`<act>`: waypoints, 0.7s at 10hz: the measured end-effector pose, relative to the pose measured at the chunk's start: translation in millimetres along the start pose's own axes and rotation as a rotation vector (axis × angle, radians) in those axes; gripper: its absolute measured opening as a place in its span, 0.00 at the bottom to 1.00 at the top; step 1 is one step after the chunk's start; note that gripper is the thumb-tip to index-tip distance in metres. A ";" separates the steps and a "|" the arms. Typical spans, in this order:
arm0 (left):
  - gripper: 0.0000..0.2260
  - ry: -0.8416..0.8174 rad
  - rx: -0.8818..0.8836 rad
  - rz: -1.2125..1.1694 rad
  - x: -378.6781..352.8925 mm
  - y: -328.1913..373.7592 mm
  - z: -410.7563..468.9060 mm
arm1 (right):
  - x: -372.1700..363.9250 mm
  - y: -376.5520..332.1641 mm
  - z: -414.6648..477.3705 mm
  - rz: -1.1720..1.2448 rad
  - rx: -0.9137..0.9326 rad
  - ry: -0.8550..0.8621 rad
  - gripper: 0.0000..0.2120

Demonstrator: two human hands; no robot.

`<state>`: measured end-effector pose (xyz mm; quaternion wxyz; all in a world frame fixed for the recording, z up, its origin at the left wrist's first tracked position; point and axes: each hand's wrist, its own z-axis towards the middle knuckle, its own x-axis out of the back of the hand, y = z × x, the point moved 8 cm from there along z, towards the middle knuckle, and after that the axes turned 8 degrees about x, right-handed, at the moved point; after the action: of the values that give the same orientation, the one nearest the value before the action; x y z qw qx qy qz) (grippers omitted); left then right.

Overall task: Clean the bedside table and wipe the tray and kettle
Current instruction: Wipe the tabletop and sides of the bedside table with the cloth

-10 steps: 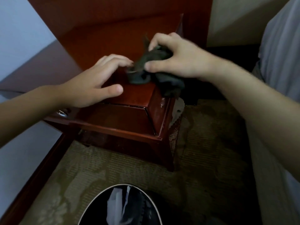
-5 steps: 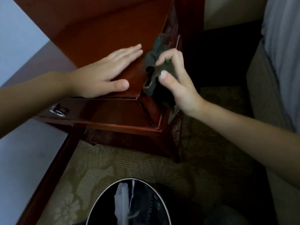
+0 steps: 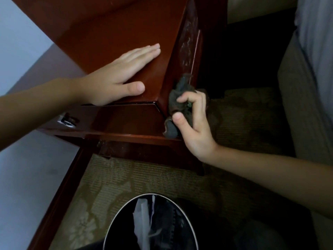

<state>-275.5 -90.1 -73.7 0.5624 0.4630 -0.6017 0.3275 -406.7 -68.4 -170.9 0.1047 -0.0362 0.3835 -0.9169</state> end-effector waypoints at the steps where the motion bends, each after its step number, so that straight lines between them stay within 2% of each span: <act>1: 0.42 -0.023 0.002 0.018 -1.1 0.6 -0.8 | 8.8 3.2 21.7 -0.010 0.033 0.020 0.14; 2: 0.43 -0.021 -0.003 0.041 -1.1 2.0 0.5 | 6.4 -17.1 45.0 0.002 0.166 -0.013 0.14; 3: 0.41 -0.017 0.005 0.037 0.0 -0.9 0.3 | 3.2 9.2 19.6 -0.063 0.120 -0.061 0.21; 4: 0.41 -0.014 -0.006 0.043 3.9 -2.1 1.5 | 11.0 37.2 4.4 -0.090 -0.003 -0.098 0.23; 5: 0.37 -0.027 -0.019 -0.012 11.4 -4.2 12.2 | 6.2 2.7 36.1 -0.048 0.111 -0.107 0.21; 6: 0.37 -0.044 -0.010 -0.008 11.6 -10.7 26.3 | 4.1 6.5 42.1 -0.066 0.223 -0.106 0.22; 7: 0.44 -0.070 0.124 -0.037 9.5 -11.0 40.7 | 15.3 52.4 30.6 -0.108 -0.063 -0.156 0.23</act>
<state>-280.0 -133.1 -71.9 0.5173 0.5190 -0.5909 0.3375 -408.5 -128.9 -186.8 0.0832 -0.1313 0.4004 -0.9030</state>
